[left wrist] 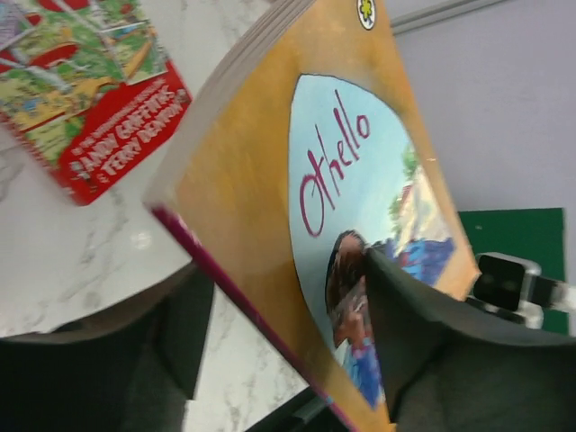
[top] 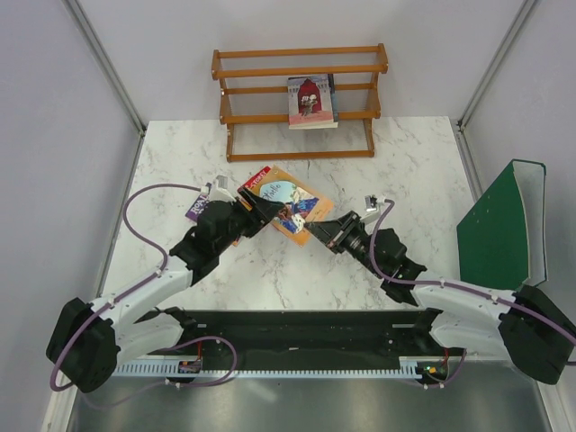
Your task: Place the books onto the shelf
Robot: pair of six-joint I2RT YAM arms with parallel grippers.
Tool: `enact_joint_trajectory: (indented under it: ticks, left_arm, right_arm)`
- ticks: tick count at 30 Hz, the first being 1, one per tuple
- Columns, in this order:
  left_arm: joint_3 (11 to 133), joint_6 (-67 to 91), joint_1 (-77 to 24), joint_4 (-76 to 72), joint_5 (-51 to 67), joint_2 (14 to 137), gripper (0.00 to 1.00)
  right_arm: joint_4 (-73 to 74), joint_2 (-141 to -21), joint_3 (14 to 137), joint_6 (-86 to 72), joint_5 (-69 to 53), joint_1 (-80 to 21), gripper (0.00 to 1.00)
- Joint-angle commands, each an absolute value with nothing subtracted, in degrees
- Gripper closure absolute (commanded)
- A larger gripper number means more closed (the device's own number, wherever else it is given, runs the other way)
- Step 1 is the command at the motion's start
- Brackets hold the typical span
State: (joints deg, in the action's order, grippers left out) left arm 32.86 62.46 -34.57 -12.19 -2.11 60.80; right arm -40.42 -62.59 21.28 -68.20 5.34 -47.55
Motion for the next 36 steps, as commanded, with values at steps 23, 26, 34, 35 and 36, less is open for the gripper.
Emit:
enact_joint_trajectory:
  ticks: [23, 26, 34, 35, 36]
  left_arm:
    - [21.9, 59.0, -34.9, 13.4, -6.2, 34.5, 0.05]
    - [22.3, 58.4, -34.9, 14.1, -6.3, 34.1, 0.05]
    - [22.6, 57.9, -34.9, 14.9, -6.4, 33.6, 0.05]
    - [22.5, 57.9, -34.9, 14.9, -6.4, 33.5, 0.05]
    - [22.6, 57.8, -34.9, 15.1, -6.5, 33.3, 0.05]
  right_arm:
    - [-30.3, -83.4, 54.4, -56.4, 7.6, -35.9, 1.00]
    - [-31.2, -86.6, 56.6, -57.8, 7.5, -34.3, 1.00]
    - [-32.6, -94.5, 62.9, -61.0, 6.2, -29.2, 1.00]
    - [-32.6, -95.1, 63.6, -61.3, 5.9, -28.7, 1.00]
    - [-32.8, -95.4, 64.9, -61.5, 5.5, -28.0, 1.00]
